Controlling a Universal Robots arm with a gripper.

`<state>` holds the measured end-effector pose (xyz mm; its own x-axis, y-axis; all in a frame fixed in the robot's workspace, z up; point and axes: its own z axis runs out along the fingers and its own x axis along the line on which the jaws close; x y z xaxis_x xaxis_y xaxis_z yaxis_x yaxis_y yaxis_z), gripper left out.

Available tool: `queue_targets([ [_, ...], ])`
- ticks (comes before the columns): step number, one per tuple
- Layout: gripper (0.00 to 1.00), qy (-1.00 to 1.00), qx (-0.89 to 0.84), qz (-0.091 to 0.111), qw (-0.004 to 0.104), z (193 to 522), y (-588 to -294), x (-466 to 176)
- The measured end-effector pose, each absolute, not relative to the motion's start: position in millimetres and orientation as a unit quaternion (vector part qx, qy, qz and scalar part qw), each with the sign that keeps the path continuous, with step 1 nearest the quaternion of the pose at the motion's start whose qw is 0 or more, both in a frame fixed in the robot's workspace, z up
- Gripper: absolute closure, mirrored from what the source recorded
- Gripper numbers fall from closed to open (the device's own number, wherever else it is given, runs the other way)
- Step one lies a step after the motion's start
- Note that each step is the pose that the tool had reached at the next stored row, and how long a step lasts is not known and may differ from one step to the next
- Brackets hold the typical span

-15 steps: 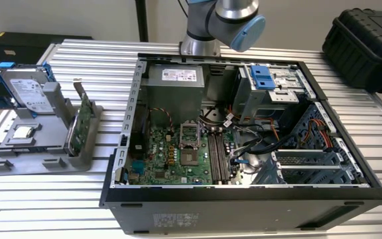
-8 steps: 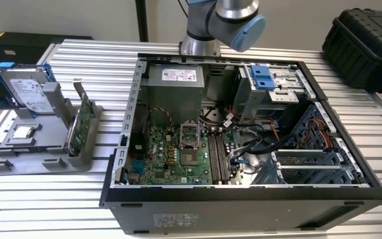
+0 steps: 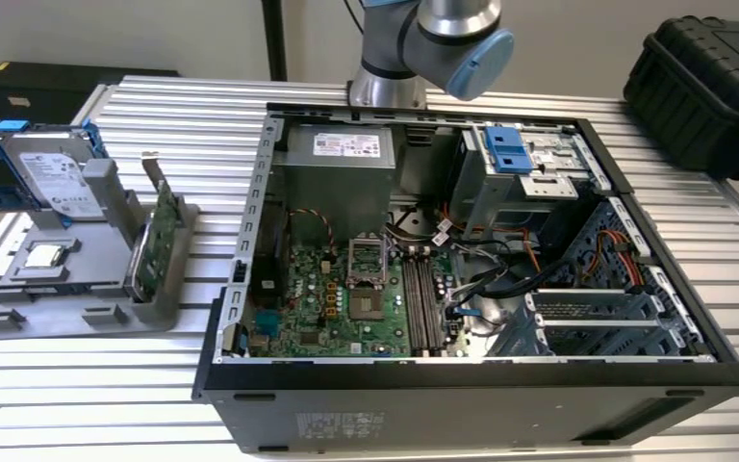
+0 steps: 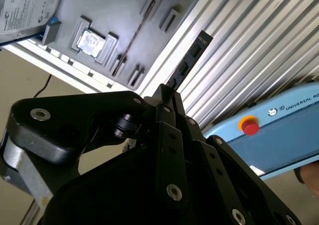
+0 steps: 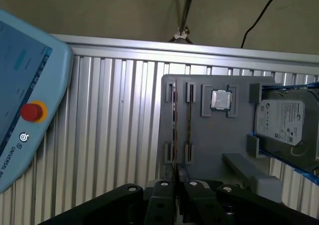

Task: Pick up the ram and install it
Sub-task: 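Pick up the ram and move it above insertion slot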

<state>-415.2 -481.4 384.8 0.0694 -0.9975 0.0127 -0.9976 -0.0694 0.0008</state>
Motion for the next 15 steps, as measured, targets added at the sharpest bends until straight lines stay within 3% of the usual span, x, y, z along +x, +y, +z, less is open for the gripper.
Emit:
queue_targets([
  [15,1.0,-0.682,0.731,0.004,0.005,384.8,-481.4,-405.3],
])
